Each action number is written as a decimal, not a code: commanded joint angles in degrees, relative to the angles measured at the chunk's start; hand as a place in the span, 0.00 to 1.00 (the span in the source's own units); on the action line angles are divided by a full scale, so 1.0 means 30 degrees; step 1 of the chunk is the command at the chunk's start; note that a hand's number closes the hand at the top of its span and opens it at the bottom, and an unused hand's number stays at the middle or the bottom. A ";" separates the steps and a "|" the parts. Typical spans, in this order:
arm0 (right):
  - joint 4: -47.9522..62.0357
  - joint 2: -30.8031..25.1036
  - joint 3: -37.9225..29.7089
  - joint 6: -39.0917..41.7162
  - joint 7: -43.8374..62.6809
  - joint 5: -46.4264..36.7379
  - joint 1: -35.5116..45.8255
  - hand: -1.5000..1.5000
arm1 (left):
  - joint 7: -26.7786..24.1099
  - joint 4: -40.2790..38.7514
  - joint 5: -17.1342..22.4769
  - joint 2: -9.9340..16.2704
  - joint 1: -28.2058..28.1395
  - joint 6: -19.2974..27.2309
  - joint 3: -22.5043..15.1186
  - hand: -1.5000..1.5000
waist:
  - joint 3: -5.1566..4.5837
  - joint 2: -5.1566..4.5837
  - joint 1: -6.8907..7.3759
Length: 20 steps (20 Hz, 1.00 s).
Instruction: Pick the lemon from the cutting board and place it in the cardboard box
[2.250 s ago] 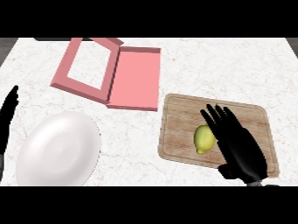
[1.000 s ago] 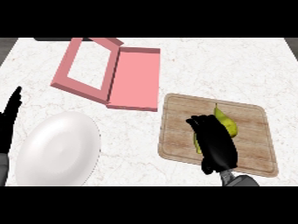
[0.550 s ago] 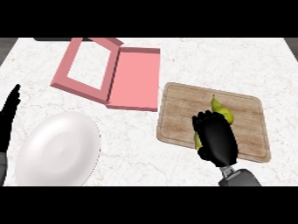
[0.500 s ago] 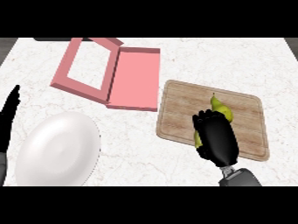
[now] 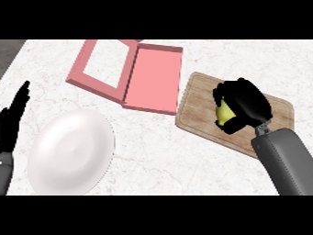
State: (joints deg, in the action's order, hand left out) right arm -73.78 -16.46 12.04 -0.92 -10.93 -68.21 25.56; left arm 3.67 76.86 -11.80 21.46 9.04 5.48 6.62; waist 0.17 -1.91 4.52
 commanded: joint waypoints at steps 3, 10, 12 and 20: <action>0.3544 -0.2363 -0.3555 0.2275 -0.6467 0.5293 0.4752 1.00 | 0.0219 -0.0096 -0.0225 -0.0192 0.0470 0.0099 -0.0245 0.50 | 0.0031 0.0000 0.0126; 0.8329 -0.2857 -0.5430 0.2872 -1.1882 0.7911 0.9462 1.00 | -0.0458 -0.0349 -0.0334 -0.0232 -0.0158 0.0080 -0.0250 0.50 | -0.0016 0.0055 0.0363; 1.0231 -0.2624 -0.5263 0.3385 -1.3142 0.7982 1.0564 1.00 | -0.0101 -0.1090 -0.0192 -0.0281 0.0623 0.0024 -0.0031 0.50 | -0.0038 0.0130 -0.0127; 1.5219 0.0168 -0.5936 0.5359 -1.1459 0.8689 1.5552 1.00 | 0.0529 0.0058 -0.0897 -0.0686 0.0267 0.0772 -0.0378 0.50 | -0.0048 0.0292 -0.0161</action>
State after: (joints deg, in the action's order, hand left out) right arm -34.78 -19.27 -4.52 13.21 -46.54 -43.36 66.27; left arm 3.90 75.08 -12.87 20.75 10.09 5.80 6.54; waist 0.02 -1.18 4.10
